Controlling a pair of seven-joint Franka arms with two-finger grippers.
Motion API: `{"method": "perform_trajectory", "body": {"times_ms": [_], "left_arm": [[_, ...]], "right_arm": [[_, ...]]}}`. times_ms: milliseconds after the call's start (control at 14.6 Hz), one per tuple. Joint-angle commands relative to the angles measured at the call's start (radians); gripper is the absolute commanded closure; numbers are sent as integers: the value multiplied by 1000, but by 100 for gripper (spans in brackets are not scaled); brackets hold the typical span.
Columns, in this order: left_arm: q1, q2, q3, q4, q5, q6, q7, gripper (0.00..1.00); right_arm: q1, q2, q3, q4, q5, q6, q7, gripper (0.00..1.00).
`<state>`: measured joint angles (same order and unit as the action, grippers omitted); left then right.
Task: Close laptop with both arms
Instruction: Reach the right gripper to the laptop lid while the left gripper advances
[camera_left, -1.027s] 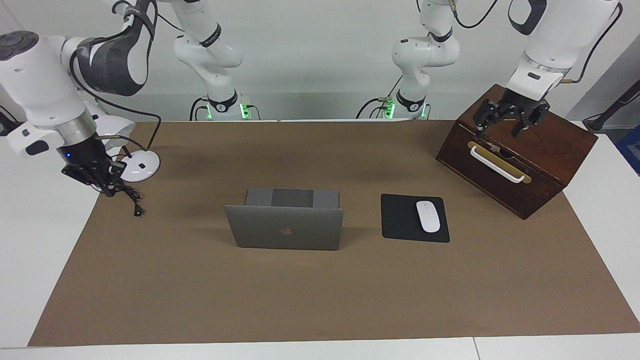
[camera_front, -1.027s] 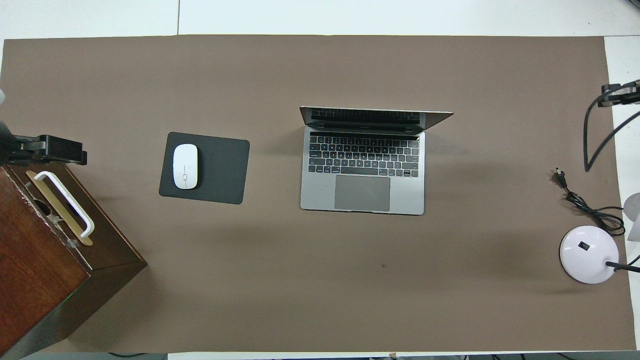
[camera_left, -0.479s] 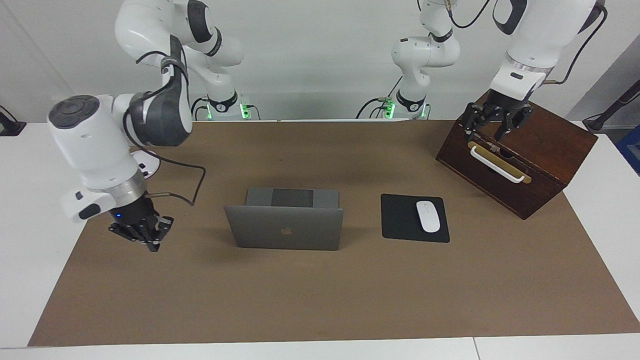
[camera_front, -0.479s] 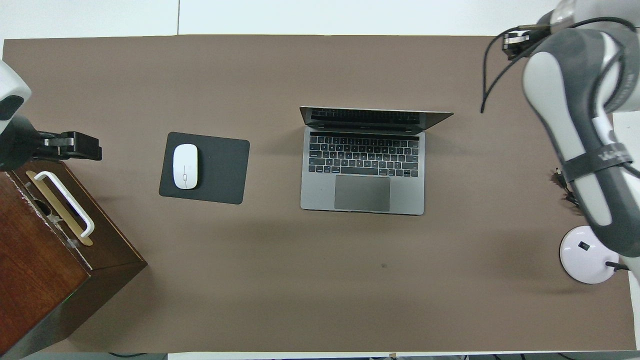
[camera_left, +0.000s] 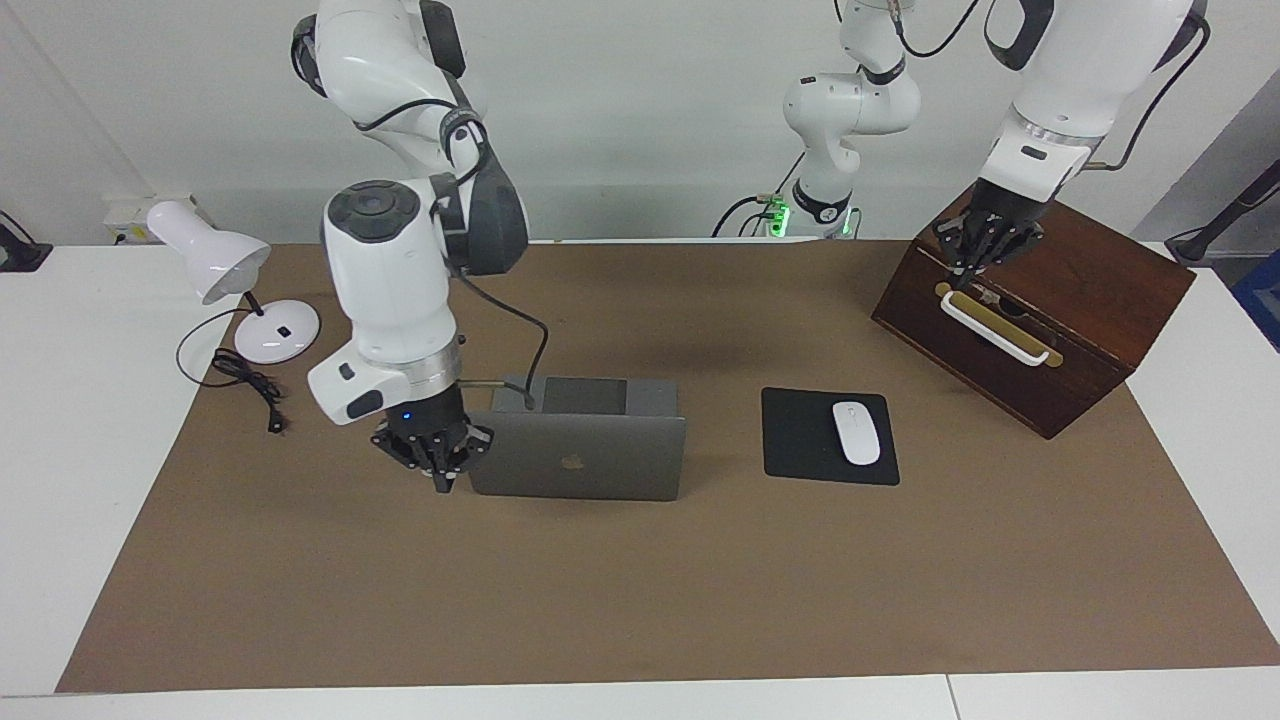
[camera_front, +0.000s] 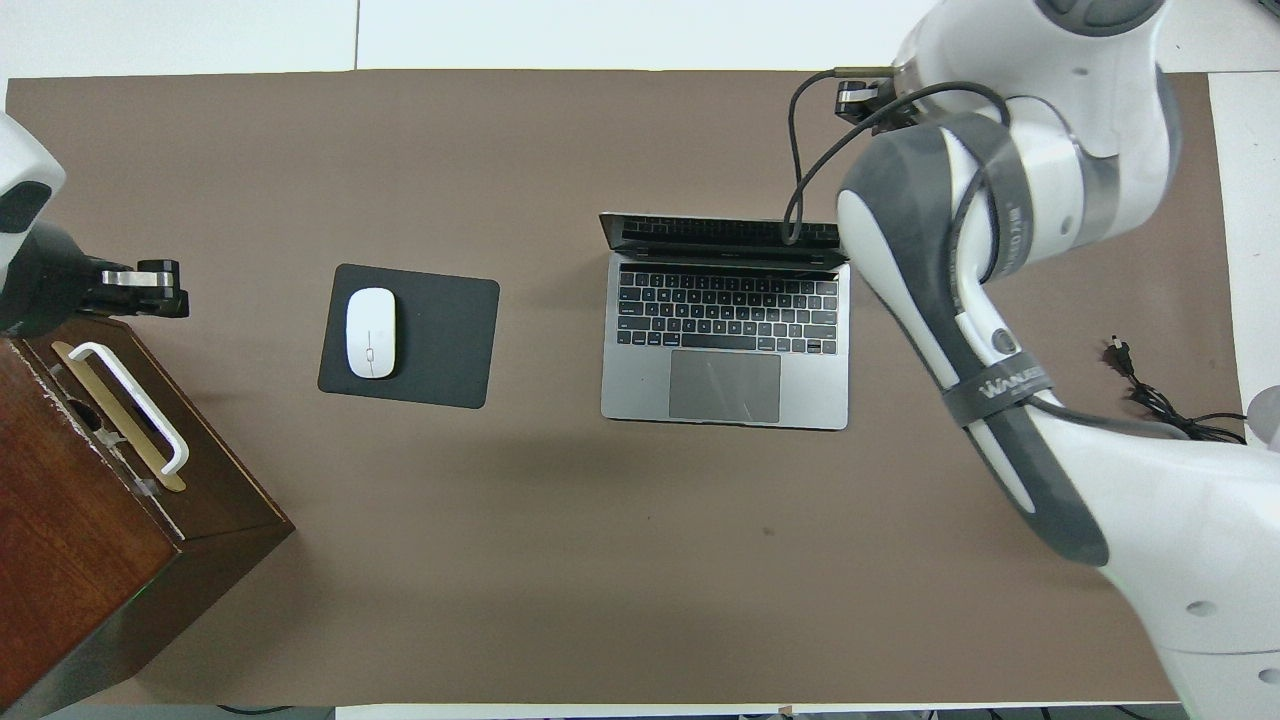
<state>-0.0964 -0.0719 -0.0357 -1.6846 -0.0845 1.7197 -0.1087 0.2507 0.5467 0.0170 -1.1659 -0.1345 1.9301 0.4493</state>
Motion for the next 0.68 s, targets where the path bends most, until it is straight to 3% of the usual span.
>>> {"method": "perform_trajectory", "body": {"times_ms": [0, 205, 616], "left_arm": [[-78, -37, 5, -88, -43, 137, -19, 100], [-170, -77, 4, -209, -92, 320, -19, 100], [-272, -124, 4, -384, -101, 536, 104, 100]], "right_arm": [[50, 7, -3, 20, -31, -17, 86, 100], [117, 7, 0, 17, -72, -14, 184, 100], [128, 7, 1, 5, -93, 0, 226, 100]]}}
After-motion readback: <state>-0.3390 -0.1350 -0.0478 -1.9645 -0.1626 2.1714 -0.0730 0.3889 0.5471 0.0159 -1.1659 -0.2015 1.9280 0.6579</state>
